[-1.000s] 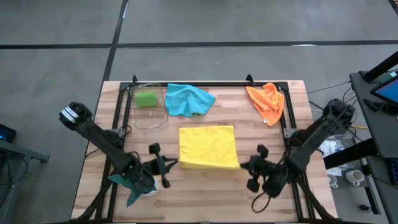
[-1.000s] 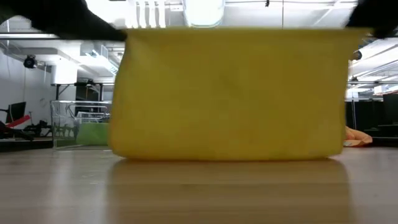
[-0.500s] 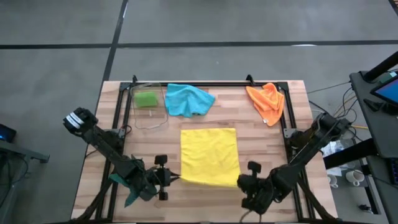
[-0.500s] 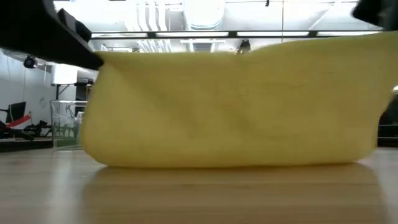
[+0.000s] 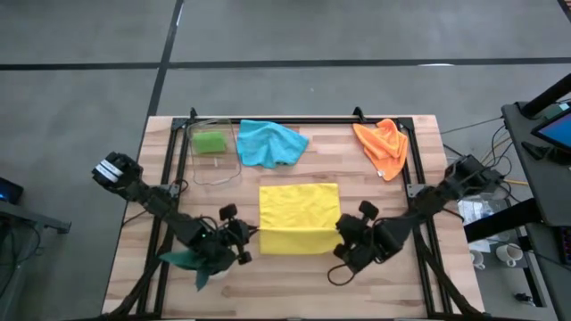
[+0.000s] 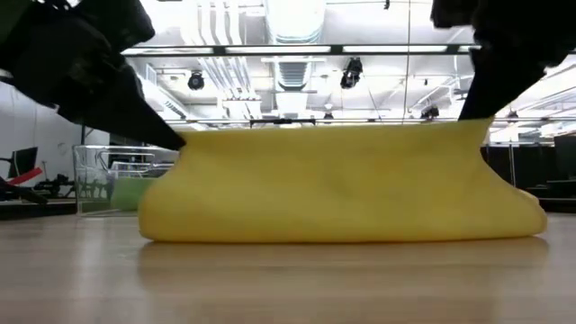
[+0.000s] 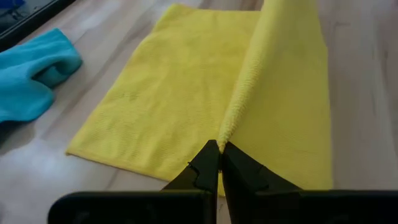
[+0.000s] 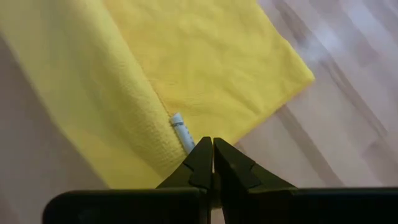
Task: Roll microfiber towels into tight, uniform cylinder then place into a basket
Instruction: Fold the yellow microfiber towel
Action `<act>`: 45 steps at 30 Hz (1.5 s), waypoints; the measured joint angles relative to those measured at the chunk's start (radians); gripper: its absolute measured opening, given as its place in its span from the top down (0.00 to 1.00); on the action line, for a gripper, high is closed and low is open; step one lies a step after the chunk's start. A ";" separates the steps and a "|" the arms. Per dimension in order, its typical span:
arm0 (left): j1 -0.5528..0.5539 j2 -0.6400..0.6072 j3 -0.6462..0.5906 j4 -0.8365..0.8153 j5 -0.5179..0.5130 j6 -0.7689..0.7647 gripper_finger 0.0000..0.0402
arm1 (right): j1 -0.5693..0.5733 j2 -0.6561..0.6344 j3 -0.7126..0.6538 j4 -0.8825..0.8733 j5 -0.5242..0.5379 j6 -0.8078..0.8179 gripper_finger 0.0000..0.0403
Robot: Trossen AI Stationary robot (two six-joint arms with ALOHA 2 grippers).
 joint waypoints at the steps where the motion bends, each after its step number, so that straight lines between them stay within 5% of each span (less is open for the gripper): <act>1: 0.007 0.000 0.000 0.002 0.000 0.000 1.00 | -0.009 0.000 -0.007 0.000 0.000 0.000 0.98; 17: -0.042 -0.069 0.092 0.013 0.059 0.124 1.00 | -0.027 -0.001 -0.008 0.024 -0.002 -0.042 0.98; 30: 0.108 -0.129 0.093 -0.001 -0.020 0.319 1.00 | -0.029 -0.002 -0.008 0.022 0.024 -0.048 0.98; 45: 0.143 -0.088 0.087 -0.187 -0.002 0.110 1.00 | -0.141 -0.001 -0.051 0.014 0.121 -0.065 0.98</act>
